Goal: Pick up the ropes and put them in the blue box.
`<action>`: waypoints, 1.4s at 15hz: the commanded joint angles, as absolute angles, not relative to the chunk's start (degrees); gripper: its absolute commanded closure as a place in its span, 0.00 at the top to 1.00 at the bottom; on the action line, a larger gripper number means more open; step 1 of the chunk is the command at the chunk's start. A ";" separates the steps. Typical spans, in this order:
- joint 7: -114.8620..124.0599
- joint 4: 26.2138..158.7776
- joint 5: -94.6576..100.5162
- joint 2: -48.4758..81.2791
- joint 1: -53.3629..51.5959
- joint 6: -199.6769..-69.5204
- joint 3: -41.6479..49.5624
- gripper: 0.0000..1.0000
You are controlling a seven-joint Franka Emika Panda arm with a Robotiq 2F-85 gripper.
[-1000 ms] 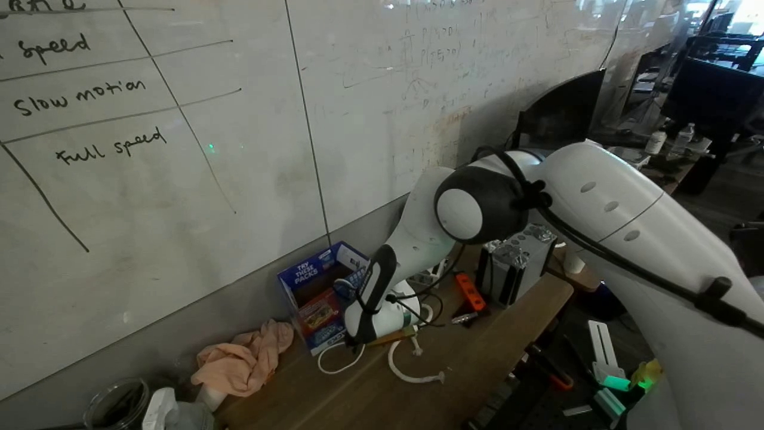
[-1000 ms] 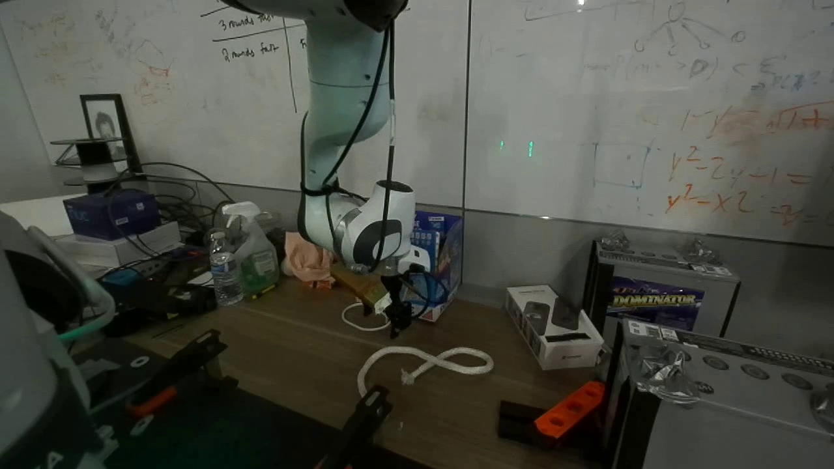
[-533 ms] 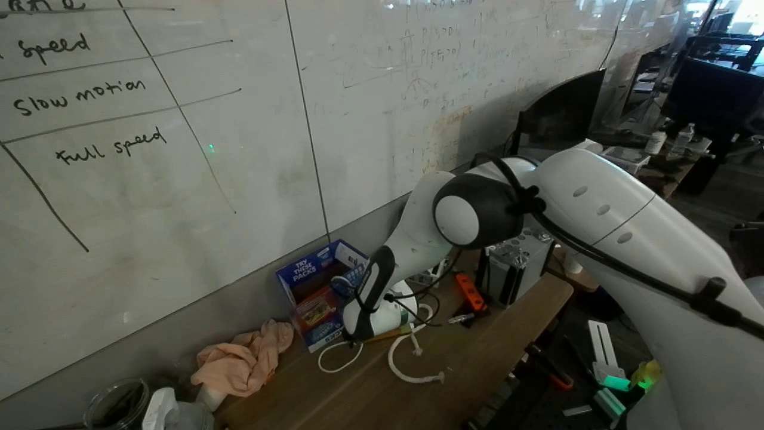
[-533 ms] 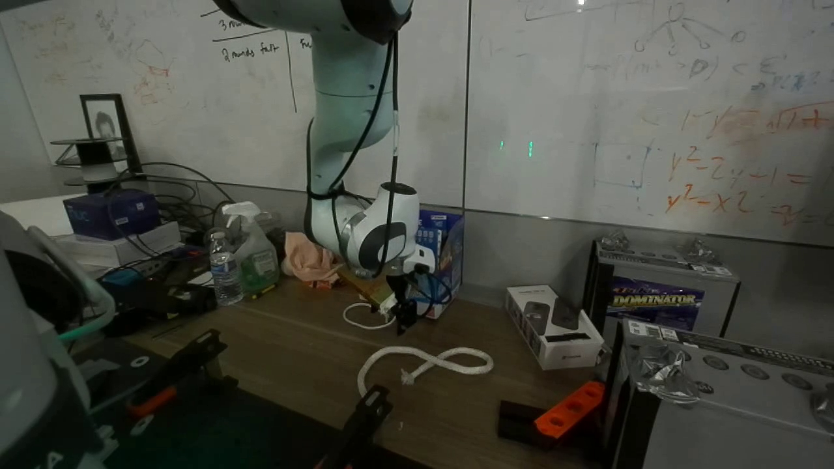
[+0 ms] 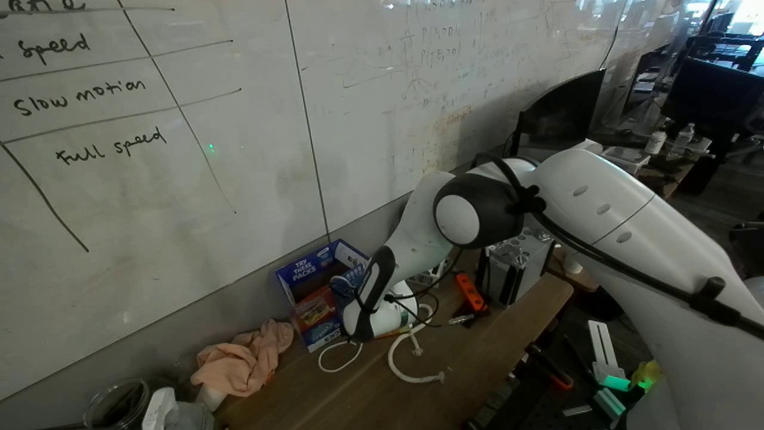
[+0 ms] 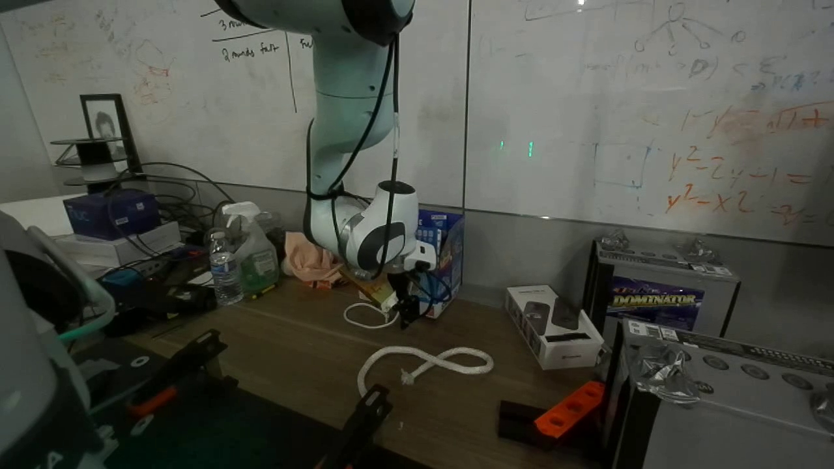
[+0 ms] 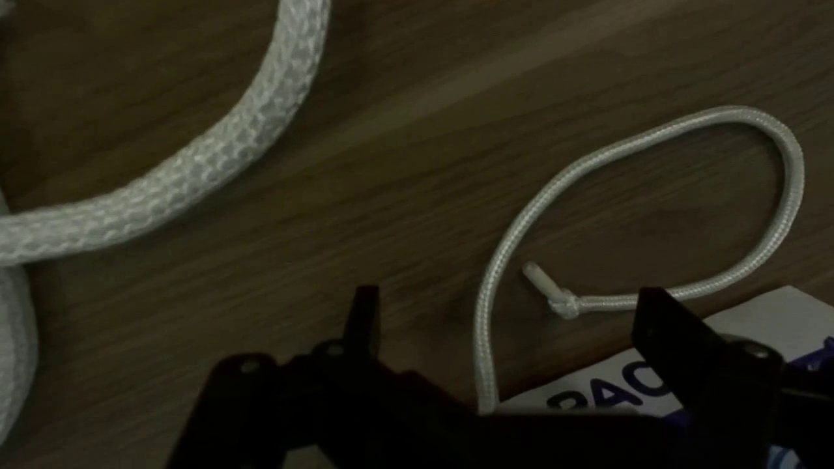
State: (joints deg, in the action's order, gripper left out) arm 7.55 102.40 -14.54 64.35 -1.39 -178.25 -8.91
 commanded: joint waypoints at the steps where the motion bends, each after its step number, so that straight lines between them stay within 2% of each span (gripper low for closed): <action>1: 7.96 102.28 -13.68 64.95 -0.73 -180.89 -9.49 1.00; 2: 7.94 102.34 -13.63 64.96 -0.71 -181.15 -9.50 0.78; 3: 7.85 102.47 -13.57 64.94 -0.60 -181.47 -9.58 0.74; 12: 7.92 102.36 -13.35 65.45 -0.96 -183.35 -9.07 0.04; 14: 7.99 102.26 -13.29 65.72 -1.13 -183.86 -8.87 0.00; 21: 7.35 107.91 -12.81 57.55 0.44 -181.44 -10.23 0.01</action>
State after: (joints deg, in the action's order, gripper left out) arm 7.54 102.68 -14.07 64.43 -1.23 -181.98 -8.81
